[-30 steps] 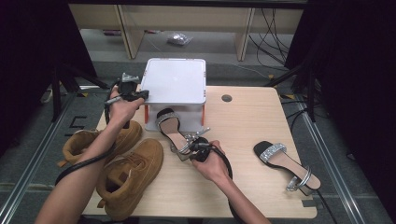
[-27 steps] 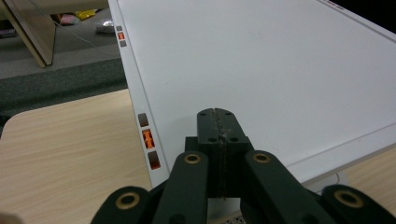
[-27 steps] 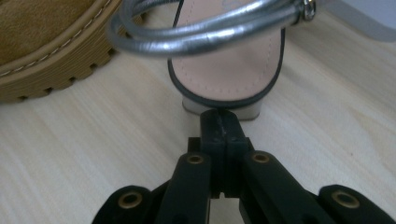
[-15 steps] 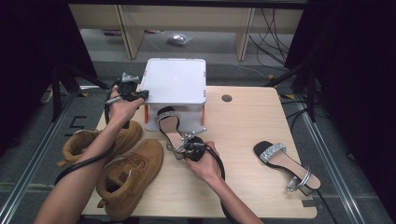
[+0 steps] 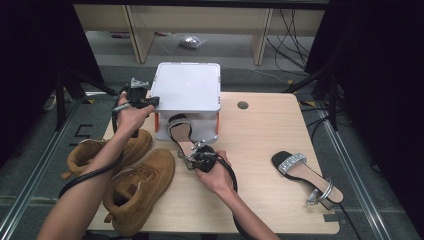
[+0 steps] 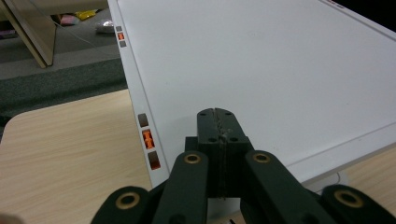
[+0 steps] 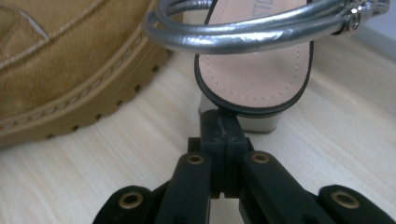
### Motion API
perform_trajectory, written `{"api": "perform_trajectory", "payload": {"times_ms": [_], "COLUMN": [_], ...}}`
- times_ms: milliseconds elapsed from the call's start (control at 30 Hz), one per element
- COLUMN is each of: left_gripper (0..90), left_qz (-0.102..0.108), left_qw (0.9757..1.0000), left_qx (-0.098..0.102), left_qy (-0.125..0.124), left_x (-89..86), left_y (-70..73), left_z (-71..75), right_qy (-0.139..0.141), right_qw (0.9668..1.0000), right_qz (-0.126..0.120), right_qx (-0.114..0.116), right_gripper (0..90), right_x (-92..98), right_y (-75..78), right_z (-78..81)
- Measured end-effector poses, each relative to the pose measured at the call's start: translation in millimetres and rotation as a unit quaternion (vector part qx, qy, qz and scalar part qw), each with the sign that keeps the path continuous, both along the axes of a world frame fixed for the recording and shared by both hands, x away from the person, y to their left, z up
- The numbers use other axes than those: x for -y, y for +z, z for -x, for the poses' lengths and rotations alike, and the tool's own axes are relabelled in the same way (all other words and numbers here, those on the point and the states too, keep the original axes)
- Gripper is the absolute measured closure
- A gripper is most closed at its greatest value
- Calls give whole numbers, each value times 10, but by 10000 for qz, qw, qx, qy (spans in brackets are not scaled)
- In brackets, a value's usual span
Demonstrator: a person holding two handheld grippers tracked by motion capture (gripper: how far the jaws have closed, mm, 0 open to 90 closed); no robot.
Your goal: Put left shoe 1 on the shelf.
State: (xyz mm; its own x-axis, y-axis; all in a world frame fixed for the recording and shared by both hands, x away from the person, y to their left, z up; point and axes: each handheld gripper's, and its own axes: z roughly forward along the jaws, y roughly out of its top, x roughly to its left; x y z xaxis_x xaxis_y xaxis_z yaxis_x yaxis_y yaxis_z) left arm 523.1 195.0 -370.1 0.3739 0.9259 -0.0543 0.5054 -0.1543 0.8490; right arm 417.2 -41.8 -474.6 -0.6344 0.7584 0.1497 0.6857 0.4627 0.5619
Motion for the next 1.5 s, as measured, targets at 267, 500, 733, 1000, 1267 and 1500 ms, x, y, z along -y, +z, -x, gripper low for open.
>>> {"api": "perform_trajectory", "payload": {"times_ms": [267,500,733,1000,1267,1500], "left_gripper": [890,891,891,890,891,891], "left_qz": [28,-4,76,84,80,74], "left_qw": [10000,10000,10000,10000,10000,10000], "left_qx": [-4,-11,-7,-15,-26,-37], "left_qy": [-7,-23,-2,-12,-33,-29], "left_x": [0,1,3,-1,-13,-11], "left_y": [0,3,0,1,-1,2], "left_z": [-5,-5,-7,-10,-12,-14], "right_qy": [42,-32,-64,-151,-149,-162], "right_qw": [9993,9987,9986,9980,9976,9972], "right_qz": [-82,-69,-157,-219,-283,-355], "right_qx": [354,509,508,571,611,635], "right_gripper": [900,900,900,900,900,900], "right_x": [-116,-218,-290,-307,-338,-388], "right_y": [36,46,37,45,66,90], "right_z": [-102,-192,-250,-286,-322,-353]}}
